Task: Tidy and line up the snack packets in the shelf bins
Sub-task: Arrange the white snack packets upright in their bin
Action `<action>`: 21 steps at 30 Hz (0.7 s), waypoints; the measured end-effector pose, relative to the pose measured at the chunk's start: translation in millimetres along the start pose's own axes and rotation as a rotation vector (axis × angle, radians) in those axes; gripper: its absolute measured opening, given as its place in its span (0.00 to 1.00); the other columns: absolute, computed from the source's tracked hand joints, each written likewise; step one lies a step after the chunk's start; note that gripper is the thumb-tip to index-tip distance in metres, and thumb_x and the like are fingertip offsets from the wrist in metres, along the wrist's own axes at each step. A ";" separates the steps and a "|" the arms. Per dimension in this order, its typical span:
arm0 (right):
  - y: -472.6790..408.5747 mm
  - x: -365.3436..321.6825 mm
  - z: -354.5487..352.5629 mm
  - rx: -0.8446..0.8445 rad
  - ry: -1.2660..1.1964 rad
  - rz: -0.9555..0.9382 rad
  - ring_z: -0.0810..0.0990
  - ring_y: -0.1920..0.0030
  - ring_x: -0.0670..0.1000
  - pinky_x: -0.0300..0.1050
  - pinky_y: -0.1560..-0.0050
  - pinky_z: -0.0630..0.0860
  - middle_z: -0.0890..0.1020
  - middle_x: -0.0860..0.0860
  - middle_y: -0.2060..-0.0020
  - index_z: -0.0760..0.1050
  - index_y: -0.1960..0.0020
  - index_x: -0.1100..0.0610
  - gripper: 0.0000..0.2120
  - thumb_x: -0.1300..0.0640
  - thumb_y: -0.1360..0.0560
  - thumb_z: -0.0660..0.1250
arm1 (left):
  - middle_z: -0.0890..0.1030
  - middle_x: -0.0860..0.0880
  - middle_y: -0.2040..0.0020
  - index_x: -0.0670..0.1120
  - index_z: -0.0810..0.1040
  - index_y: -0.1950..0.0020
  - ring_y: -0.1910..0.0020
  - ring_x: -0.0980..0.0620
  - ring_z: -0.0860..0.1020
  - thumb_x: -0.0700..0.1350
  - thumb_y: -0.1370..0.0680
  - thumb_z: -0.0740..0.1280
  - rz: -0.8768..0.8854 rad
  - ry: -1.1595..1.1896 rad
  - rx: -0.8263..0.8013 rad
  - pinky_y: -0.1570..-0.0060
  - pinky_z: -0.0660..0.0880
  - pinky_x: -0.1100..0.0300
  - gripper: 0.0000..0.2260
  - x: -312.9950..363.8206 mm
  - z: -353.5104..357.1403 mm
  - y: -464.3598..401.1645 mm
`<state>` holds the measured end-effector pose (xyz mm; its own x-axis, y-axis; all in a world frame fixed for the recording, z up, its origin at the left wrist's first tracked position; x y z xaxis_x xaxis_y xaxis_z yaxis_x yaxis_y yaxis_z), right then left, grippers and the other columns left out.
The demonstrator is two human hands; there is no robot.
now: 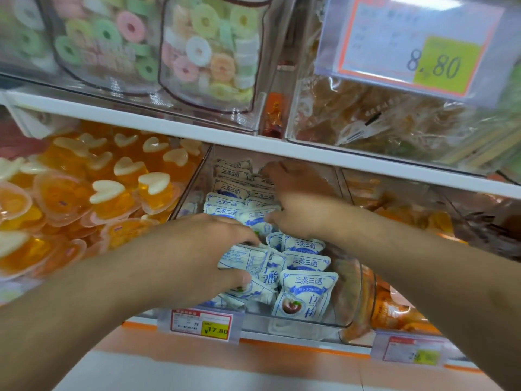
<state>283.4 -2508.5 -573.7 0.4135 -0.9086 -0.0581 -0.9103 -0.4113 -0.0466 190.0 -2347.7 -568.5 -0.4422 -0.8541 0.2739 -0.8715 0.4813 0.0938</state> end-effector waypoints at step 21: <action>37.4 -1.2 17.3 -0.304 -0.396 0.072 0.82 0.61 0.46 0.43 0.61 0.77 0.82 0.43 0.60 0.80 0.47 0.47 0.18 0.47 0.32 0.83 | 0.77 0.70 0.40 0.68 0.76 0.40 0.40 0.67 0.75 0.66 0.25 0.69 0.064 0.026 0.129 0.43 0.75 0.62 0.15 -18.0 -0.8 29.0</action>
<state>249.2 -2521.6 -592.6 0.2708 -0.8627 -0.4270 -0.8766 -0.4043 0.2609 172.9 -2318.2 -569.9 -0.4936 -0.8161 0.3006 -0.8624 0.5040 -0.0479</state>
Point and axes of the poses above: each hand's wrist, its own y-axis away from the middle knuckle, its own z-axis out of the palm, x = y × z, the point moved 4 cm from there along -y, towards the middle knuckle
